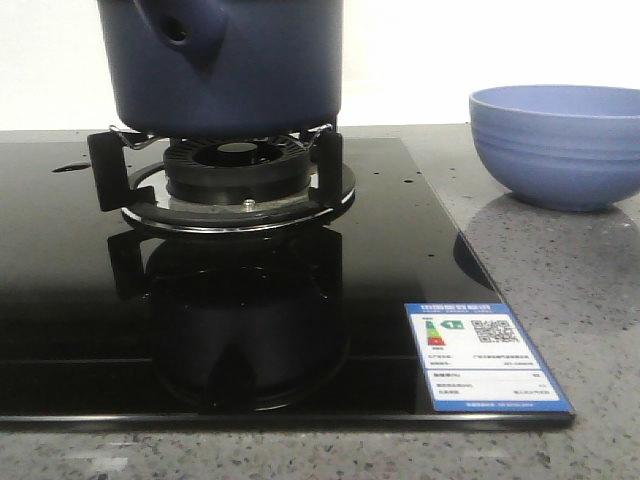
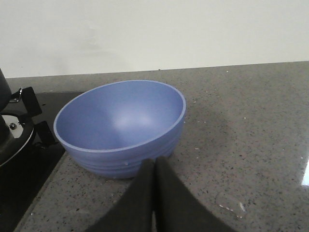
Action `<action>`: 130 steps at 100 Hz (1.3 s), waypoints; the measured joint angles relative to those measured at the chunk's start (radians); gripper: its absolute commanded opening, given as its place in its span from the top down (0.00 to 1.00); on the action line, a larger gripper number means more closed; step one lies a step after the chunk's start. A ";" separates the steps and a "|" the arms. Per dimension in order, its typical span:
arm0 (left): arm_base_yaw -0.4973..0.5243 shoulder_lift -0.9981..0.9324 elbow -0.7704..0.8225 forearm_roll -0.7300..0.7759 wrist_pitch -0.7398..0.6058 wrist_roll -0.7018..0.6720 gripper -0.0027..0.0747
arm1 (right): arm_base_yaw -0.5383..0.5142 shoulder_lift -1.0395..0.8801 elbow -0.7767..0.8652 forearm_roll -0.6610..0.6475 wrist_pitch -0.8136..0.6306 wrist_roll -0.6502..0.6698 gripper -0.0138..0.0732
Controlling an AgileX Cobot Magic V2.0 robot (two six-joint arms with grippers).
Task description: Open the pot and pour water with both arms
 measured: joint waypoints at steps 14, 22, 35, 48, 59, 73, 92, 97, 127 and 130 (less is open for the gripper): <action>0.000 0.000 0.000 0.000 0.000 0.000 0.99 | 0.000 0.000 0.000 0.000 0.000 0.000 0.91; 0.000 0.000 0.000 0.000 0.000 0.000 0.99 | 0.000 0.000 0.000 0.000 0.000 0.000 0.91; 0.000 0.000 0.000 0.000 0.000 0.000 0.99 | 0.000 0.000 0.000 0.000 0.000 0.006 0.91; 0.000 0.000 0.000 0.000 0.000 0.000 0.99 | 0.000 0.000 0.000 -0.173 0.000 0.226 0.91; 0.000 0.000 0.000 0.000 0.000 0.000 0.99 | 0.000 0.000 0.001 -0.617 0.006 0.697 0.91; 0.000 0.000 0.000 0.000 0.000 0.000 0.99 | 0.000 -0.017 0.023 -0.958 -0.040 1.022 0.91; 0.000 0.000 0.000 0.000 0.000 0.000 0.99 | 0.000 -0.160 0.142 -1.066 -0.109 1.087 0.91; 0.000 0.000 0.000 0.000 0.000 0.000 0.99 | 0.000 -0.204 0.187 -1.066 -0.109 1.091 0.91; 0.000 0.000 0.000 0.000 0.002 0.000 0.99 | 0.000 -0.405 0.264 -1.141 -0.036 1.095 0.91; 0.000 0.000 0.000 0.000 0.002 0.000 0.99 | 0.000 -0.406 0.264 -1.150 -0.021 1.095 0.91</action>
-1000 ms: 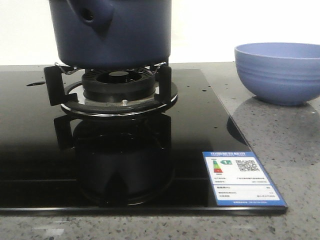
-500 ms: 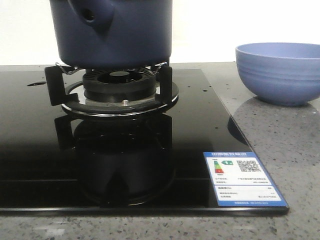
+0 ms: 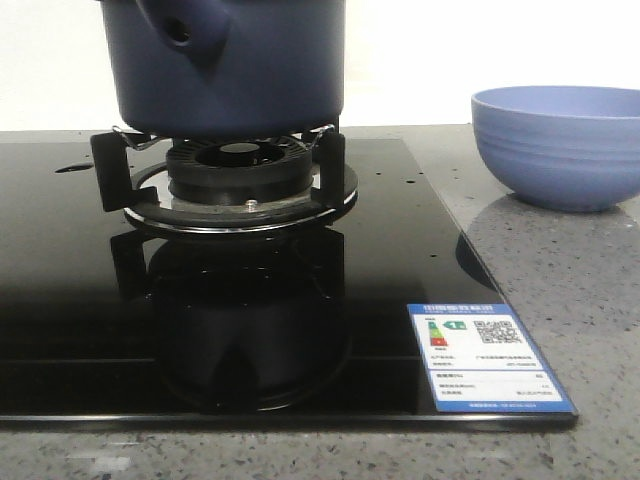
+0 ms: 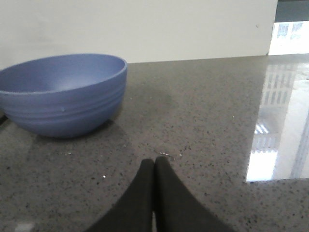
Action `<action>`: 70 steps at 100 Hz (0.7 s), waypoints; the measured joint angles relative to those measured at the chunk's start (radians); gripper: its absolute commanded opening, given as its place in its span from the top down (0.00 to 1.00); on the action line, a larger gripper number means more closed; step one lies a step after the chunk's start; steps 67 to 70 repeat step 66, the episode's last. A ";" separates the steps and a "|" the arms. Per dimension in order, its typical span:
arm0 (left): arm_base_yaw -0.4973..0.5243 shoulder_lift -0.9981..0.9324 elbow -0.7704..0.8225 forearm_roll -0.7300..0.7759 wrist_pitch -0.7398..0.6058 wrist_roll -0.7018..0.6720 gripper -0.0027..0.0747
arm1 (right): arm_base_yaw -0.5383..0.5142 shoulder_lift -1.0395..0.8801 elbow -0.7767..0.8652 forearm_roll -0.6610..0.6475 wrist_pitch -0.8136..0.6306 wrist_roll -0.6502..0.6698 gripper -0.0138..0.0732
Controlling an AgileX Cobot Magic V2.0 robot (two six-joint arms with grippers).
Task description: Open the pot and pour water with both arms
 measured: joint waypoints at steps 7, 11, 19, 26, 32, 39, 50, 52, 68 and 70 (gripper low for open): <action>0.000 0.000 0.000 0.000 0.000 0.000 0.99 | 0.000 0.000 0.000 -0.009 0.018 0.000 0.91; 0.000 0.000 0.000 0.000 0.000 0.000 0.99 | 0.000 0.000 0.000 -0.010 0.023 0.000 0.91; 0.000 0.000 0.000 0.000 0.000 0.000 0.99 | 0.000 0.000 0.000 -0.012 0.023 0.000 0.91; 0.000 0.000 0.000 0.000 0.000 0.000 0.99 | 0.000 0.000 0.000 -0.014 0.023 0.000 0.91; 0.000 0.000 0.000 0.000 0.000 0.000 0.99 | 0.000 0.000 0.000 -0.014 0.023 0.000 0.91; 0.000 0.000 0.000 0.000 0.000 0.000 0.99 | 0.000 0.000 0.000 -0.016 0.023 0.000 0.91; 0.000 0.000 0.000 0.000 0.000 0.000 0.99 | 0.000 0.000 0.000 -0.016 0.023 0.000 0.91; 0.000 0.000 0.000 0.000 0.000 0.000 0.99 | 0.000 0.000 0.000 -0.016 0.023 0.000 0.91; 0.000 0.000 0.000 0.000 0.000 0.000 0.99 | 0.000 0.000 0.000 -0.016 0.023 0.000 0.91; 0.000 0.000 0.000 0.000 0.000 0.000 0.99 | 0.000 0.000 0.000 -0.016 0.023 0.000 0.91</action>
